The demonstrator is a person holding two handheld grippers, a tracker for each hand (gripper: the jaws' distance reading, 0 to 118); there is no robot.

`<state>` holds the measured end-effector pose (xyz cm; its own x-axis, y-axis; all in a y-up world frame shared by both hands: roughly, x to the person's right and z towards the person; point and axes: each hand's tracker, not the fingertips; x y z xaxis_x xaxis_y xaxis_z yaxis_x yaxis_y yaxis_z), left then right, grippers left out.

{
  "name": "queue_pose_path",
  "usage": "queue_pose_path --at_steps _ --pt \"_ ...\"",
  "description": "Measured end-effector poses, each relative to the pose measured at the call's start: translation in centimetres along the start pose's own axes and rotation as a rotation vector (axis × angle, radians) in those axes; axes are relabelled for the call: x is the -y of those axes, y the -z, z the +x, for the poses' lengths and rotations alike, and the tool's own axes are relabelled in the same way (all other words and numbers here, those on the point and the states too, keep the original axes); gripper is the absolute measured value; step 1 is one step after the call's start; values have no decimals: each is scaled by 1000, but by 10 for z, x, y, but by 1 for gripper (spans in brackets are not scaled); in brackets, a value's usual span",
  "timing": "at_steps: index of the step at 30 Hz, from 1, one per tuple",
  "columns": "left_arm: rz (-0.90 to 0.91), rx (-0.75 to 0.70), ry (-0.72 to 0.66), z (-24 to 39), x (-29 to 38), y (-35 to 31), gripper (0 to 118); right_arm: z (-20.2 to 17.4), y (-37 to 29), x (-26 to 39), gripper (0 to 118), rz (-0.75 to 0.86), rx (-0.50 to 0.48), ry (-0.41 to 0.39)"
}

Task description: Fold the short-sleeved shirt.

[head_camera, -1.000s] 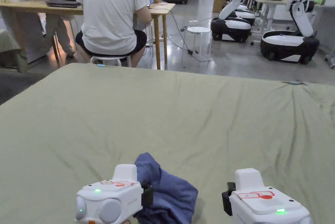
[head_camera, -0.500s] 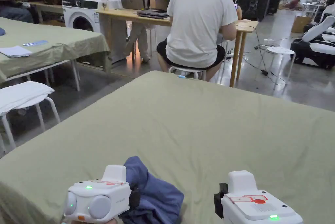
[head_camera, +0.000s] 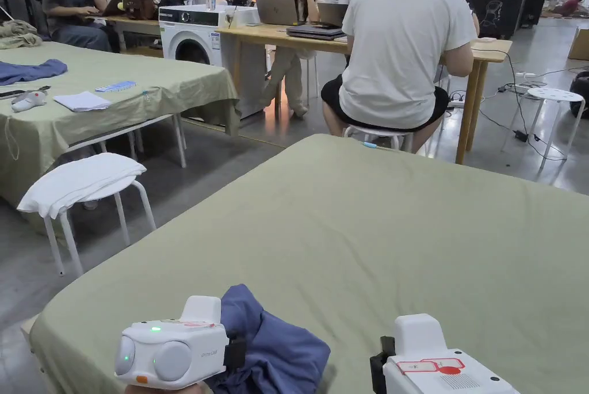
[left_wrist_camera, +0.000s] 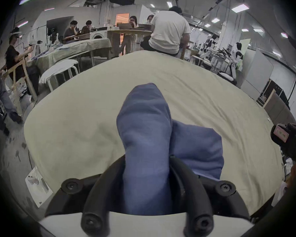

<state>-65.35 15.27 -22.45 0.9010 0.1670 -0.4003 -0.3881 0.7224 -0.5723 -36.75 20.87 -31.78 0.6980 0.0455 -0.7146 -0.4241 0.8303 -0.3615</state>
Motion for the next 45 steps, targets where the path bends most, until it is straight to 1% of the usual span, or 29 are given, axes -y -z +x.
queue_pose_path --at_steps 1,2,4,5,6,8,9,10,11,12,13,14,15,16,18,20,23,25,27,28,30,33,35,37,39,41,45 --pt "18 -14 -7 -1 0 -2 39 1 1 0 0 -2 2 1" --pt "47 -62 5 -5 -2 -1 57 2 1 -1 0 -3 4 0" --pt "122 -142 31 -9 -8 -14 102 4 0 -1 0 -3 8 0" --pt "147 -162 17 -11 -12 -22 108 4 -1 -2 0 -3 7 1" --pt "174 -166 -10 -13 -17 -30 108 5 -2 -2 0 -1 6 1" --pt "197 -160 -19 -15 -22 -43 108 5 -3 -2 0 3 7 0" --pt "192 -165 -6 -12 -25 -49 106 6 -5 -3 0 7 4 2" --pt "183 -178 13 -10 -26 -53 97 7 -7 -3 0 10 3 3" --pt "184 -178 32 -5 -24 -58 75 8 -14 -3 0 16 4 6" --pt "183 -156 43 0 -21 -64 36 10 -18 -2 0 22 3 12" --pt "174 -137 45 6 -18 -67 0 13 -22 -2 0 24 4 19" --pt "169 -144 52 11 -13 -61 0 17 -28 0 0 30 4 25" --pt "189 -168 96 22 -8 -64 0 21 -33 3 0 38 12 30" --pt "194 -144 128 35 -5 -67 0 27 -41 6 0 51 22 38" --pt "203 -85 122 60 -1 -69 0 43 -60 12 0 68 42 53" --pt "242 -49 159 93 0 -72 0 60 -83 20 0 76 73 69" --pt "253 28 204 157 -4 -83 0 96 -127 35 0 105 178 96" --pt "269 70 234 197 -3 -85 0 126 -156 46 0 113 228 123" --pt "291 115 274 240 -2 -85 0 159 -182 62 0 126 302 131" --pt "297 145 288 260 0 -87 0 174 -197 68 0 136 340 146" --pt "315 184 316 303 2 -95 0 205 -226 81 0 155 386 190" --pt "348 243 372 360 8 -105 0 243 -267 94 0 161 483 174" --pt "383 258 394 394 10 -121 0 267 -291 100 0 202 537 184" --pt "401 277 400 421 12 -131 0 287 -311 102 0 217 560 198" --pt "427 285 405 443 12 -135 0 304 -326 102 0 239 592 193" --pt "454 316 369 461 8 -145 0 315 -339 101 0 270 617 186" --pt "479 307 397 487 0 -158 0 324 -357 95 0 310 616 203"
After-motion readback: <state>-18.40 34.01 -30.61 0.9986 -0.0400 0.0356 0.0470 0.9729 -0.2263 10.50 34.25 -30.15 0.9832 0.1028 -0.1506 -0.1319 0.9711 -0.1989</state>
